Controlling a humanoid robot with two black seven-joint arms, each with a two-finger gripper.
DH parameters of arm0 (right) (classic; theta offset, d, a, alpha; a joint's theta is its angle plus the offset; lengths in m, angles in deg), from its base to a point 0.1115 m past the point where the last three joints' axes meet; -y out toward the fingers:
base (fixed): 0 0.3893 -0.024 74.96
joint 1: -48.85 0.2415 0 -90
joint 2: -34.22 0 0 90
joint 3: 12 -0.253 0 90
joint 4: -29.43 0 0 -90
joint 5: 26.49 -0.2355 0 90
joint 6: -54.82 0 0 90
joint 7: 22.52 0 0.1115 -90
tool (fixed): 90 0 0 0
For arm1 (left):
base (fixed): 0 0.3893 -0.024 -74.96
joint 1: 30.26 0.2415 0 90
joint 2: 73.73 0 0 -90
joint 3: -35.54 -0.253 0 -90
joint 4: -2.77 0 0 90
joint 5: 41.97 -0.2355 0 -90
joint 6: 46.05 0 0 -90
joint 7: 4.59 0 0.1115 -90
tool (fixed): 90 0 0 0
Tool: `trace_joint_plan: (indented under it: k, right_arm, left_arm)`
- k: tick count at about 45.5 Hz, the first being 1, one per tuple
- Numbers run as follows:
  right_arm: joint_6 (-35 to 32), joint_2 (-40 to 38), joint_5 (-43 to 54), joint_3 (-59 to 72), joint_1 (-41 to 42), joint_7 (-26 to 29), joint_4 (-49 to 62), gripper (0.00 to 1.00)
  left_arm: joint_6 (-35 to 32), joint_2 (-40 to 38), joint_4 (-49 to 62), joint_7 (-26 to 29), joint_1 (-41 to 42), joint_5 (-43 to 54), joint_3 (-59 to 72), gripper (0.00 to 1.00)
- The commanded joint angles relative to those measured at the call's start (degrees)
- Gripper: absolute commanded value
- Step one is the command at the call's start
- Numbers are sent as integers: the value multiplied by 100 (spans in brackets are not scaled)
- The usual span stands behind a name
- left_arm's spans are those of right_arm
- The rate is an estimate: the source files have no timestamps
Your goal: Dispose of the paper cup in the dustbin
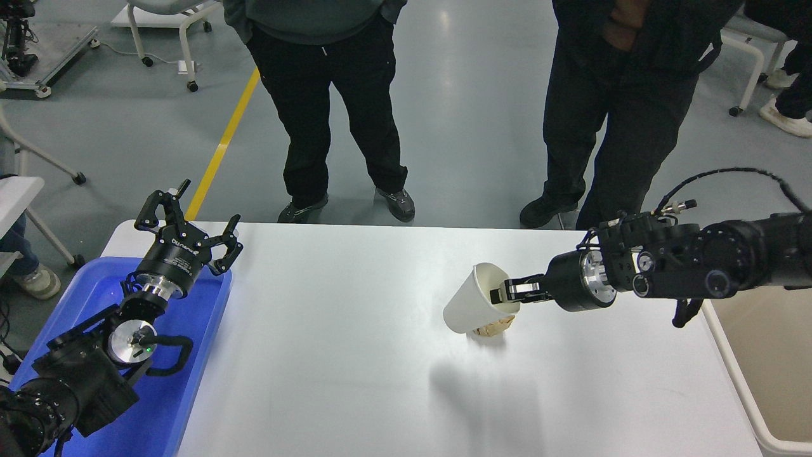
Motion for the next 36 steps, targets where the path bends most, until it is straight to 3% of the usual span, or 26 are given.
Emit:
trace_joint_plan:
  k: [1, 10, 23, 36]
  right_arm:
    - [-748, -882, -6, -498, 503, -29, -96, 0]
    - [-1302, -1463, -6, -876, 696, -29, -70, 0]
    - [-1338, -1586, -23, -912, 679, -29, 18, 0]
    - [-1259, -1630, -629, -912, 20, -29, 1309, 0]
  left_arm:
    - [0, 0, 2, 0, 0, -2, 5, 100]
    - [0, 0, 2, 0, 0, -2, -3, 100]
    - [0, 0, 2, 0, 0, -2, -3, 100]
    - [0, 0, 2, 0, 0, -2, -4, 100]
